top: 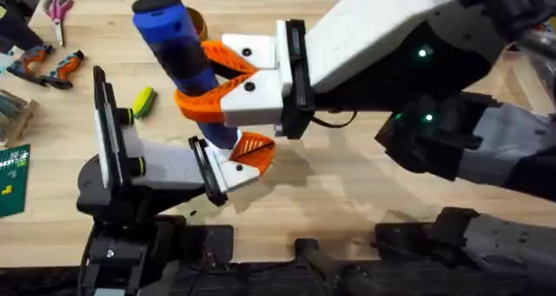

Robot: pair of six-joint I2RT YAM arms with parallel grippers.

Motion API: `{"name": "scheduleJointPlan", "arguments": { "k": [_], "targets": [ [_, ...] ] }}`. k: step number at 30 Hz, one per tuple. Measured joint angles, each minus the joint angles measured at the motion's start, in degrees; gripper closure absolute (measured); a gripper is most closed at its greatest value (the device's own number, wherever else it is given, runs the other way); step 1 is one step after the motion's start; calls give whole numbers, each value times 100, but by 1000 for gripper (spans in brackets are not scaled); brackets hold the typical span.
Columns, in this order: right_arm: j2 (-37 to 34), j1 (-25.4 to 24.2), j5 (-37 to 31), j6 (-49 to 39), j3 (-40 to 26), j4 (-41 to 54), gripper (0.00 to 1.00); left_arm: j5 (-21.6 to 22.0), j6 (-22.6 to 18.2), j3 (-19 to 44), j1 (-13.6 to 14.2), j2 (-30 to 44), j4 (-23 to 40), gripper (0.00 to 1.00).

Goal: Pick up the gripper from the table and insert it into the empty holder that is missing its gripper. Then pick up a screw, insert it into the mounting hole, and use the screwdriver to tighten it. Finally, clean up the table by picking up the vegetable and placing it into the bucket.

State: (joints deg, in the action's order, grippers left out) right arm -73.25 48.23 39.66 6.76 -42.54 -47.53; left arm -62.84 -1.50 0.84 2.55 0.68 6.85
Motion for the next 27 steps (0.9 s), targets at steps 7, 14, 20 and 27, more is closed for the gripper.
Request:
{"name": "scheduleJointPlan", "arguments": {
  "k": [7, 14, 20, 27],
  "targets": [
    [0, 0, 4, -2, 0, -44, 973, 5, 2, 0, 0, 1, -2, 996],
    [-31, -20, 24, -19, -61, -824, 973, 3, -17, 0, 0, -2, -2, 997],
    [-33, -315, 323, -110, -1047, -53, 973, 5, -17, 0, 0, -1, -2, 997],
    [-9, -747, 785, -1539, -2292, 3222, 973, 5, -17, 0, 0, -2, -2, 997]
  ]
}}
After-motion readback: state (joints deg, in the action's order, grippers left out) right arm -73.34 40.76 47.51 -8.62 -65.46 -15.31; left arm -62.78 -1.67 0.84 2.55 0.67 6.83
